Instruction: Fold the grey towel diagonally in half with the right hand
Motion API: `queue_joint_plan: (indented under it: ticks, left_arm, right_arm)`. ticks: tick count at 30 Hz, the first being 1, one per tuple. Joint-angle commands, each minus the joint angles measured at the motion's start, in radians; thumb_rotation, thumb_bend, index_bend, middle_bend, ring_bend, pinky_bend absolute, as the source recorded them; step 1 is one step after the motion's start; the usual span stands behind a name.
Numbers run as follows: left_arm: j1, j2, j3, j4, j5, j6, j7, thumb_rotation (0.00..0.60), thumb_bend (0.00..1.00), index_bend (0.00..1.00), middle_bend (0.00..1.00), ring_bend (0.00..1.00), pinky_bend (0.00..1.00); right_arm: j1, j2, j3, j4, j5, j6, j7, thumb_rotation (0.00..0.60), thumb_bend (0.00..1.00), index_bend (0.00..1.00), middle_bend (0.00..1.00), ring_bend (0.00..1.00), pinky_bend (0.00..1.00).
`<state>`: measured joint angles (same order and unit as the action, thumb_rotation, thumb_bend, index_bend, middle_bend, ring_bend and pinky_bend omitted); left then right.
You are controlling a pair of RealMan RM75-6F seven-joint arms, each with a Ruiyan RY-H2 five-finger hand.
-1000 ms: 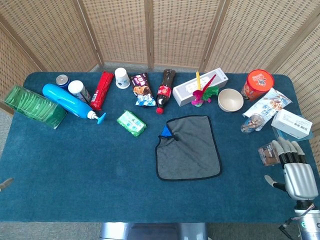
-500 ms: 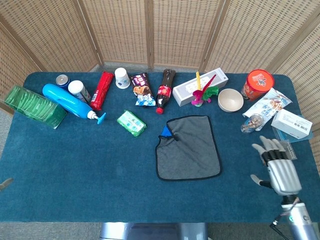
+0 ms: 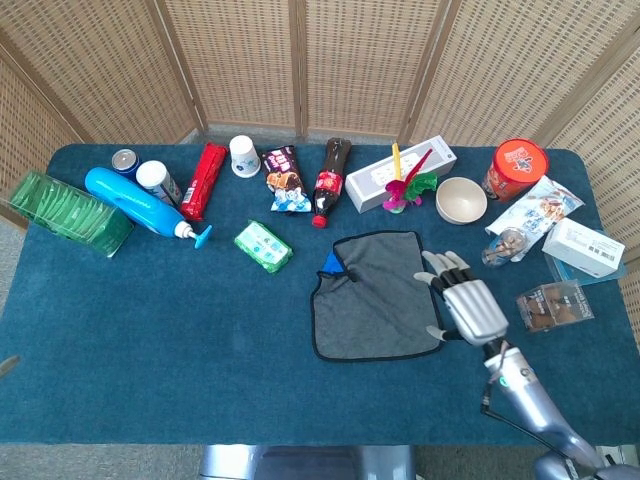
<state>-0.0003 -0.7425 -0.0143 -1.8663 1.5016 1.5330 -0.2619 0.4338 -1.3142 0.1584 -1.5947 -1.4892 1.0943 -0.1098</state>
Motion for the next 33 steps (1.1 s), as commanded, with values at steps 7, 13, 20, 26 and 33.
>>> queue_joint_plan:
  ticks: [7, 13, 20, 26, 33]
  left_arm:
    - [-0.019, -0.005, -0.013, -0.013, -0.048, -0.039, 0.032, 0.6, 0.19, 0.0, 0.0, 0.0, 0.0]
    - [-0.026, -0.008, -0.022, -0.016, -0.072, -0.051, 0.042, 0.6, 0.19, 0.0, 0.0, 0.0, 0.0]
    - [-0.04, -0.01, -0.033, -0.009, -0.114, -0.084, 0.05, 0.6, 0.19, 0.0, 0.0, 0.0, 0.0]
    - [-0.04, -0.007, -0.038, -0.006, -0.131, -0.089, 0.041, 0.6, 0.19, 0.0, 0.0, 0.0, 0.0]
    - [-0.038, -0.004, -0.043, 0.002, -0.146, -0.095, 0.022, 0.6, 0.19, 0.0, 0.0, 0.0, 0.0]
  right_arm:
    - [0.159, -0.17, 0.053, 0.124, 0.081, -0.153, -0.016, 0.6, 0.07, 0.25, 0.0, 0.0, 0.09]
    - [0.233, -0.266, 0.075, 0.241, 0.104, -0.187, -0.028, 0.6, 0.08, 0.28, 0.0, 0.0, 0.09]
    - [0.298, -0.353, 0.092, 0.361, 0.126, -0.217, 0.004, 0.6, 0.07, 0.3, 0.0, 0.0, 0.09]
    - [0.33, -0.394, 0.091, 0.428, 0.138, -0.234, 0.014, 0.6, 0.06, 0.3, 0.0, 0.0, 0.09]
    - [0.366, -0.45, 0.099, 0.508, 0.165, -0.259, 0.032, 0.6, 0.05, 0.3, 0.0, 0.0, 0.09]
